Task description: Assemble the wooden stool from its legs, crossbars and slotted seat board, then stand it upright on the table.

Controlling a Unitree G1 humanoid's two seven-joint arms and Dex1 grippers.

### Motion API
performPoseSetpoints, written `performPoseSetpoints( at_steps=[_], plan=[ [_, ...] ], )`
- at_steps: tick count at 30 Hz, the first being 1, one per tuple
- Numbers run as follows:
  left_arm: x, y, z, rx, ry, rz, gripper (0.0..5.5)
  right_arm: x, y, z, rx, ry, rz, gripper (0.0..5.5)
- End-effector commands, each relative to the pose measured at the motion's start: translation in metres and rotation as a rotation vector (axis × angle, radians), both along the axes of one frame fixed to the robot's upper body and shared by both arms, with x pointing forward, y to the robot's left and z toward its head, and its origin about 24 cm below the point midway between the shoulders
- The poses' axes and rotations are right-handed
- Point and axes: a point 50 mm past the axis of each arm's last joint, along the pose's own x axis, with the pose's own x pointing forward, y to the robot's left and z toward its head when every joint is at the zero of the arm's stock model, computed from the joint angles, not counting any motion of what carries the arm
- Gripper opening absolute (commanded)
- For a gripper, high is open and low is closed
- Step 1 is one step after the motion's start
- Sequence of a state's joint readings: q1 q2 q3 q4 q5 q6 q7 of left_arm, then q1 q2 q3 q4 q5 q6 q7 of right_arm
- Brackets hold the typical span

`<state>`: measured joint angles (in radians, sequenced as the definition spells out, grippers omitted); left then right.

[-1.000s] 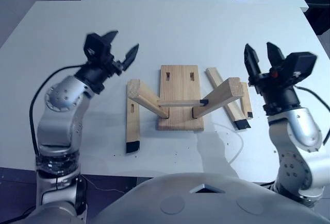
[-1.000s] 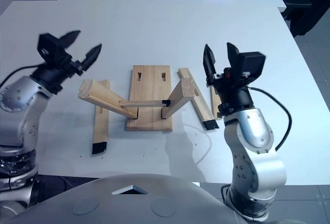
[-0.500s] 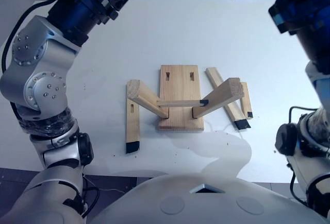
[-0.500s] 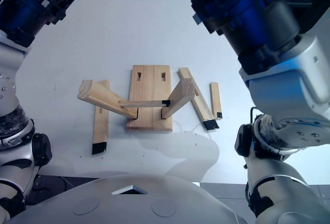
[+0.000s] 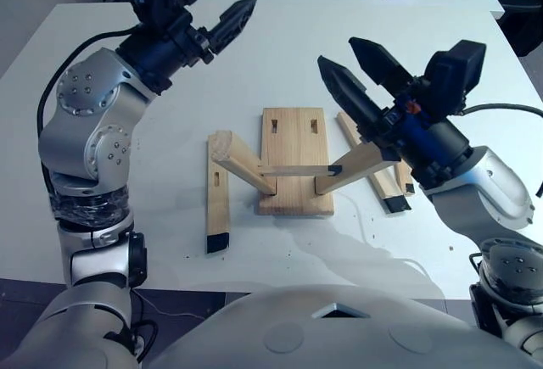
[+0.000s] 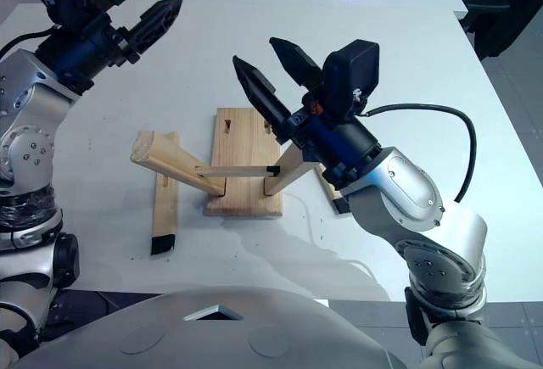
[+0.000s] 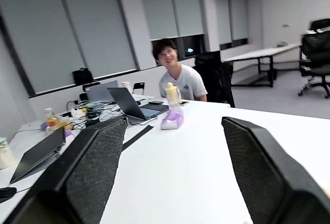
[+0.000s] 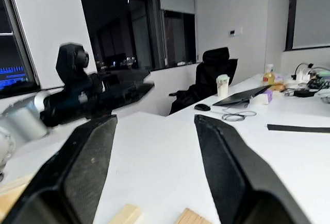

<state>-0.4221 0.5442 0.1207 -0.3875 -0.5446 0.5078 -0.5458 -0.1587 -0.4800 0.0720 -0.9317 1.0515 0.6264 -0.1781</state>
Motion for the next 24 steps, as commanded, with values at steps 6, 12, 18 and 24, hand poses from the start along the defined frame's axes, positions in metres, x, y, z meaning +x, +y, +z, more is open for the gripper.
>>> performPoseSetpoints(
  at_steps=[6,12,18,24],
  plan=[
    [-0.008,0.005,-0.055,0.165,0.058,0.0,3.39,0.012,-0.039,0.061,0.342,-0.089,-0.08,2.75],
    [0.017,0.004,-0.079,0.219,0.025,-0.014,3.39,-0.006,-0.077,0.04,0.233,0.08,0.089,2.75],
    [0.037,-0.02,-0.09,0.293,-0.064,-0.133,3.39,-0.028,-0.114,-0.013,-0.008,0.347,0.276,2.75],
    [0.041,-0.054,-0.11,0.358,-0.116,-0.295,3.39,-0.043,-0.105,-0.056,-0.307,0.51,0.557,2.75]
  ],
)
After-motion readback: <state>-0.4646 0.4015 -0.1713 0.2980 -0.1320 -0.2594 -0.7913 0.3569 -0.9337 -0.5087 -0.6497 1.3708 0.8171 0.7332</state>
